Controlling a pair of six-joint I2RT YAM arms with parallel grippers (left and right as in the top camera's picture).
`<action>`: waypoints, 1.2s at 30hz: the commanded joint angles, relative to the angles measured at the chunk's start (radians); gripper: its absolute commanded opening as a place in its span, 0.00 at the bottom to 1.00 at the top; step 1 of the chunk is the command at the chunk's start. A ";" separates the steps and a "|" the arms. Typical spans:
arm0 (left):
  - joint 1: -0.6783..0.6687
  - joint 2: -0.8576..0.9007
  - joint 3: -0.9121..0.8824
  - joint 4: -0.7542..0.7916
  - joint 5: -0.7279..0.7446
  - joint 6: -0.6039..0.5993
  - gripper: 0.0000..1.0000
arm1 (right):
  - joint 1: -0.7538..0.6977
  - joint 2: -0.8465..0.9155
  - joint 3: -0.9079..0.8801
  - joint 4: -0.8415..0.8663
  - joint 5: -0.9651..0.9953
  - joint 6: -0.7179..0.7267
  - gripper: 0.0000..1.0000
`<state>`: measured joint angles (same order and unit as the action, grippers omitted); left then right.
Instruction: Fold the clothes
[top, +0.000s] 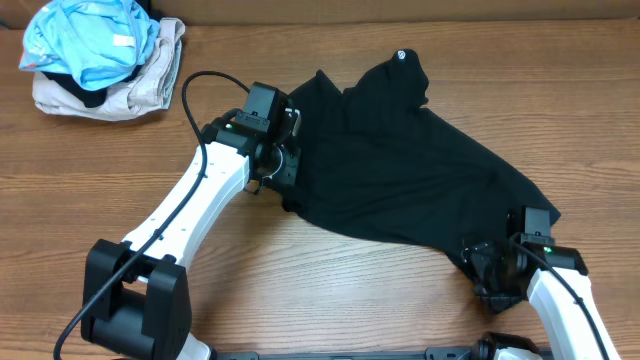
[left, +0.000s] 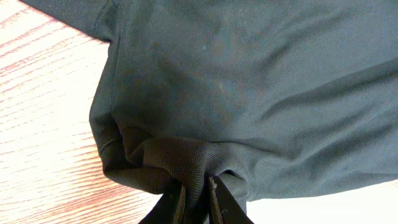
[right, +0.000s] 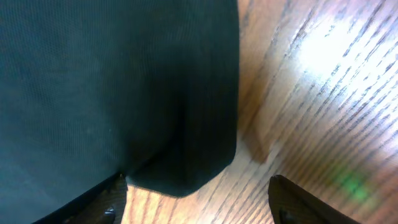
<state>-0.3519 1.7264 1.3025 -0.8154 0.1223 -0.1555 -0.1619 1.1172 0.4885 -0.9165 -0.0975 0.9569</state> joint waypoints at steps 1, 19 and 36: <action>0.000 0.002 0.015 0.001 -0.019 -0.009 0.14 | 0.006 -0.006 -0.006 0.027 -0.008 0.018 0.68; 0.006 0.002 0.015 0.001 -0.022 -0.009 0.12 | 0.006 0.146 -0.029 0.142 -0.067 0.012 0.04; 0.156 0.001 0.502 -0.256 -0.021 -0.010 0.04 | -0.150 0.095 0.750 -0.331 -0.041 -0.475 0.04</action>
<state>-0.2234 1.7351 1.6936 -1.0534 0.1143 -0.1581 -0.2726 1.2419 1.0901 -1.2026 -0.1875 0.6083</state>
